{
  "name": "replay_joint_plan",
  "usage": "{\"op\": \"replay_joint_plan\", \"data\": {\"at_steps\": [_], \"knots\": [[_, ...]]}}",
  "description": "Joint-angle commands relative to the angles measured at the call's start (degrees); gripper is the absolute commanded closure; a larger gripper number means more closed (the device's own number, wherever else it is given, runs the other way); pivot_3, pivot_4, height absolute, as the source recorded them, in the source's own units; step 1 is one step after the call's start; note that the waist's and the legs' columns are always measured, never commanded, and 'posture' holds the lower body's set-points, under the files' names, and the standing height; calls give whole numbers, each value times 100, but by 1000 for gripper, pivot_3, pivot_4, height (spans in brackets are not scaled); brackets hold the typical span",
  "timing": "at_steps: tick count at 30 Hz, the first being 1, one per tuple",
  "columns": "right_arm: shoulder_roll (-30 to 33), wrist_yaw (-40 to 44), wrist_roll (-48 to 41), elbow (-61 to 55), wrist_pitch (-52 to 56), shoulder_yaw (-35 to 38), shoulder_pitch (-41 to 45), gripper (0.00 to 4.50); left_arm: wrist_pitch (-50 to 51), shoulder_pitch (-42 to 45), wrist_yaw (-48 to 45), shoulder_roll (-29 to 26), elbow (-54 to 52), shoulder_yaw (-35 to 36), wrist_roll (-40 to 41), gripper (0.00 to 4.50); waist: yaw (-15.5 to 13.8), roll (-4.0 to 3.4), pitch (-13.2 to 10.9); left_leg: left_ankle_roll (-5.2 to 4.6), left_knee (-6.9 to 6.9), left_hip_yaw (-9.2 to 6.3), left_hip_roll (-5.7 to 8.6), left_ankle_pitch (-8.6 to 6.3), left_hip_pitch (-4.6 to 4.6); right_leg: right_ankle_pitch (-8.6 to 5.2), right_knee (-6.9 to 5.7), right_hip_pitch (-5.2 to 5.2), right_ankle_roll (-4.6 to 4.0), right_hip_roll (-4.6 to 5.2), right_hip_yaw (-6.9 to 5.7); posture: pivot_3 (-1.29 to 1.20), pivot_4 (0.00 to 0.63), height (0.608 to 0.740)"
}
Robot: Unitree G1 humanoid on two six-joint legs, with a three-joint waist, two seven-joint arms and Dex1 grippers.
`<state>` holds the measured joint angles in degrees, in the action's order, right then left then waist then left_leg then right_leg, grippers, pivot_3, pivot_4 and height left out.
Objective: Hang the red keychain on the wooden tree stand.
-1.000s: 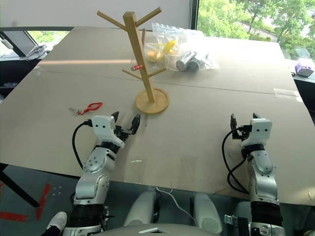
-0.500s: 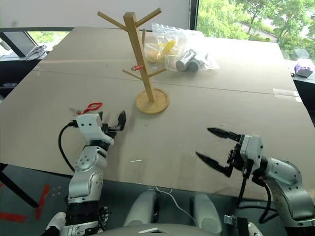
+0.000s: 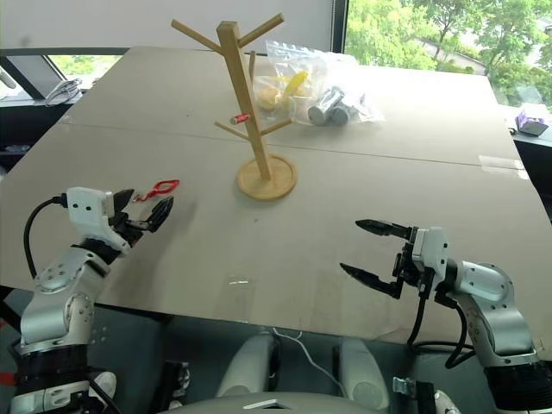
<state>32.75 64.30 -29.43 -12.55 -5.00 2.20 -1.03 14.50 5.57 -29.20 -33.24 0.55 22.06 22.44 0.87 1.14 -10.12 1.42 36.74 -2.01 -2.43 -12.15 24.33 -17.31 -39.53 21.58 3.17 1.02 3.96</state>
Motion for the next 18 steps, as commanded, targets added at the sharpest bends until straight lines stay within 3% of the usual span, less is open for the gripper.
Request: {"op": "replay_joint_plan", "data": {"at_steps": [1, 8, 18], "knots": [[-26, -55, 60, -24, -152, 94, 138, 281, -298, 579, -718, -686, 1023, -57, -204, 44, -8, 4, -2, 0, 0, -1, 0, 0, 2, 0, 0, 1, 0, 0, -2, 0, 150, 740], [-13, -189, 107, -104, -169, 197, 41, 281, -1003, 1413, -1263, -1052, 2555, -441, -699, 44, -1, 4, -2, 0, 0, -1, -1, 0, 3, 0, -2, 4, 0, -1, -4, 0, 150, 740], [32, -440, 96, -316, -114, 353, -153, 281, -1316, 1852, -1713, -1091, 3466, -818, -1041, 44, 15, 4, -3, 0, 1, 0, -2, 0, 5, 0, -8, 8, 0, -1, -4, 0, 150, 740]]}}
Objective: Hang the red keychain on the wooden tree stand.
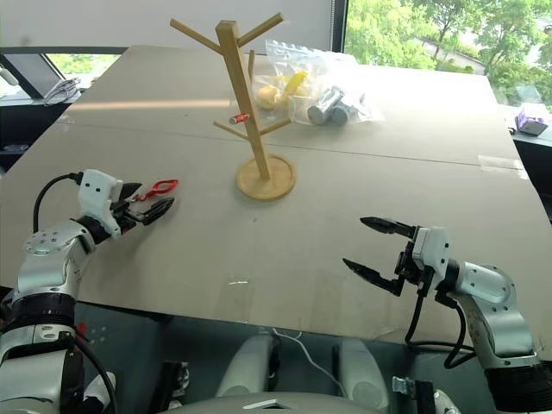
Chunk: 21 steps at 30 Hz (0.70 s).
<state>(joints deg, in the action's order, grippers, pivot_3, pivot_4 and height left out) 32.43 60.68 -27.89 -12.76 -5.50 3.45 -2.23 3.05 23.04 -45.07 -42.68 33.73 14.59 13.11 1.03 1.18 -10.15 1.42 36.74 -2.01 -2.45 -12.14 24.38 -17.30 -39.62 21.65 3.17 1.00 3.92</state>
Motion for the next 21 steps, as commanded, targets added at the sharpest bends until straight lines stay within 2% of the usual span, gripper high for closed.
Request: {"op": "replay_joint_plan", "data": {"at_steps": [1, 12, 15, 17, 19, 21], "knots": [[71, -91, -61, -302, -63, 233, -40, 281, -190, 124, -149, -151, 203, -97, -139, 44, -2, 0, 0, 0, 0, 0, 0, 0, 0, 0, -2, 0, 0, 0, 0, 0, 150, 740], [124, -178, -106, -314, -5, 330, -43, 281, -397, 165, -197, -264, 573, -132, -269, 44, 10, 0, 1, 0, 1, 2, 0, 0, -4, 0, -9, 0, 0, 0, 2, 0, 150, 740], [136, -186, -123, -321, 27, 346, -34, 281, -381, 165, -198, -276, 599, -116, -258, 803, 15, 0, 1, 0, 1, 3, 0, 0, -6, 0, -10, 0, 0, 0, 4, 0, 150, 740], [148, -187, -131, -310, 40, 360, -19, 281, -376, 122, -225, -278, 564, -123, -251, 1881, 15, 0, 1, 0, 1, 3, -1, 0, -7, 0, -12, 0, 0, 0, 4, 0, 150, 740], [160, -206, -151, -309, 73, 384, 2, 281, -324, 80, -237, -276, 532, -111, -230, 2557, 14, 0, 1, 0, 1, 4, -1, 0, -7, 0, -12, 0, 0, 0, 4, 0, 150, 740], [161, -245, -183, -303, 126, 414, 36, 281, -174, 62, -283, -249, 516, -50, -123, 3456, 13, 0, 1, 0, 1, 4, -1, 0, -7, 0, -12, 0, 0, 0, 4, 0, 150, 740]]}}
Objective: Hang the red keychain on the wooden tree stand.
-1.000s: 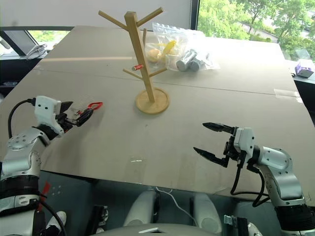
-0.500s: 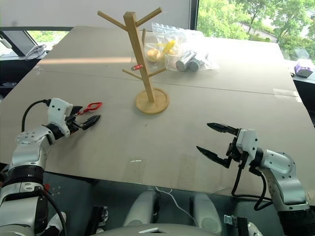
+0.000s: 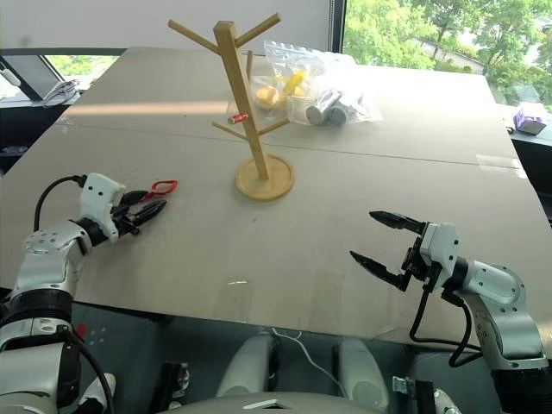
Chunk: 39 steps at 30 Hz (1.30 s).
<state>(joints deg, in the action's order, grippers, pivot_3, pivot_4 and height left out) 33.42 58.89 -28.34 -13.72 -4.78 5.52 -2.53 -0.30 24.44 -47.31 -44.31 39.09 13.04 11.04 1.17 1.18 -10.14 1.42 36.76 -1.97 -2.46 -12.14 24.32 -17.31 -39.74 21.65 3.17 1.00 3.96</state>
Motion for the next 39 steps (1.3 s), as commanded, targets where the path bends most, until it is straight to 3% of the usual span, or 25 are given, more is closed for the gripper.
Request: {"op": "replay_joint_plan", "data": {"at_steps": [1, 2, 14, 20, 29, 34, 39], "knots": [[61, -91, -161, -204, 89, 223, 82, 281, 260, -84, -83, -68, -33, 145, 156, 4128, -2, -1, 0, 0, 0, 0, 0, 0, 0, 0, 0, 0, 0, 0, 0, 0, 150, 740], [63, -105, -172, -201, 109, 233, 96, 281, 382, -90, -96, -56, -34, 189, 224, 4481, -4, -1, 0, 0, 0, 0, 0, 0, 0, 0, 0, 0, 0, 0, 0, 0, 150, 740], [31, -166, -149, -216, 132, 203, 51, 281, 600, -495, 8, 71, -781, 225, 335, 4481, 28, -1, 1, 0, 0, 2, -1, 0, -3, 0, -3, -2, 0, 0, 2, 0, 150, 740], [149, -187, -678, -481, 439, 499, 121, 281, 1036, -912, 425, 550, -2652, 450, 851, 4481, -7, -1, 0, 0, 1, 1, -1, 0, 2, 0, -2, -1, 0, 3, 3, 0, 150, 740], [1519, -94, -2370, -1256, 2176, 1639, 529, 281, 1936, -1247, 1341, 1744, -5207, 4, 1487, 4481, -31, 0, 1, -1, 16, -6, 1, 0, 10, 1, -1, -4, 1, 3, -1, 0, 150, 740], [2257, 109, -2714, -968, 2794, 2131, 966, 281, 1983, -1158, 1801, 2307, -6089, -268, 1604, 4481, -27, 0, 0, -1, 18, -2, 1, -1, 12, 1, 0, -4, 1, 2, 3, 0, 150, 740], [2458, 315, -2623, -682, 2972, 2249, 1201, 281, 1790, -1075, 2304, 2688, -6816, -464, 1403, 4481, -32, 1, 0, -1, 21, -5, 1, -1, 13, 1, 2, -4, 1, -1, 1, 0, 150, 740]]}}
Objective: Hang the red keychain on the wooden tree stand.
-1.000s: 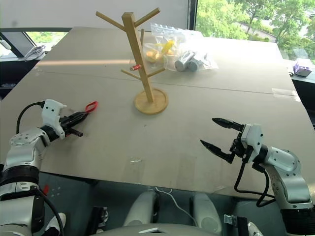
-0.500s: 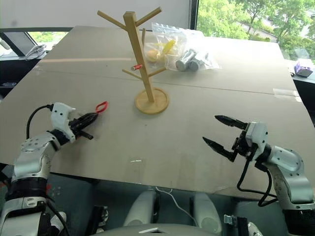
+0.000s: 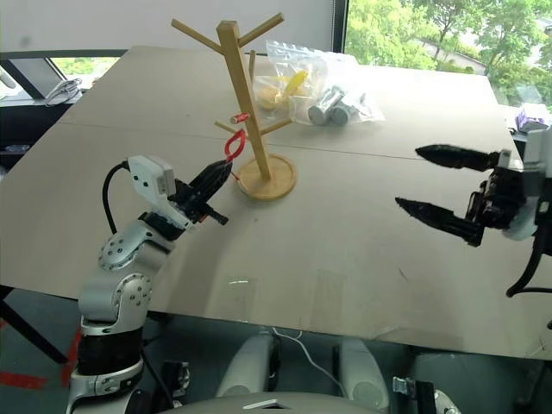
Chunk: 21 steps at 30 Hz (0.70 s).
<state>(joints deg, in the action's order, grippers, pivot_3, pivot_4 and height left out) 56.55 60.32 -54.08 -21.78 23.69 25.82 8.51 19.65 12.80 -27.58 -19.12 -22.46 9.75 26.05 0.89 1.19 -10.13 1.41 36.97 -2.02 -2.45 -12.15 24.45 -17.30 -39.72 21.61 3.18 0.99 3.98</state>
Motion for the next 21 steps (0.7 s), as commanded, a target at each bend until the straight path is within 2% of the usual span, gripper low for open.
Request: {"op": "replay_joint_plan", "data": {"at_steps": [1, 4, 6, 13, 21], "knots": [[189, 233, -54, 174, 190, 243, 115, 281, -284, 106, 456, 242, -791, -193, -200, 4481, -9, 0, 0, 0, 4, 1, 1, 0, 5, 0, 1, 1, 0, 1, 1, 0, 150, 740], [370, 413, -294, 263, 526, 401, 174, 281, -562, 6, 805, 501, -1163, -321, -484, 4481, -10, -2, -1, -2, 16, 1, 3, -1, 12, 0, 1, 1, 1, 2, 0, 0, 150, 740], [404, 422, -305, 329, 606, 418, 281, 281, -649, -155, 891, 683, -1349, -332, -359, 4481, -2, -2, -1, -2, 17, 0, 2, -1, 11, 0, 1, 1, 1, 1, 1, 0, 150, 740], [348, 579, 12, 504, 537, 199, 555, 281, -917, -723, 758, 619, -1378, -591, -609, 4481, -7, -2, -1, -2, 19, 1, 2, -1, 11, 0, 1, 1, 1, 0, 2, 0, 150, 740], [272, 705, 224, 585, 510, 75, 734, 281, -1252, -630, 777, 606, -856, -482, -749, 4481, -10, -3, -1, -3, 19, 1, 2, -2, 11, 0, 2, 1, 1, 0, 1, 0, 150, 740]]}}
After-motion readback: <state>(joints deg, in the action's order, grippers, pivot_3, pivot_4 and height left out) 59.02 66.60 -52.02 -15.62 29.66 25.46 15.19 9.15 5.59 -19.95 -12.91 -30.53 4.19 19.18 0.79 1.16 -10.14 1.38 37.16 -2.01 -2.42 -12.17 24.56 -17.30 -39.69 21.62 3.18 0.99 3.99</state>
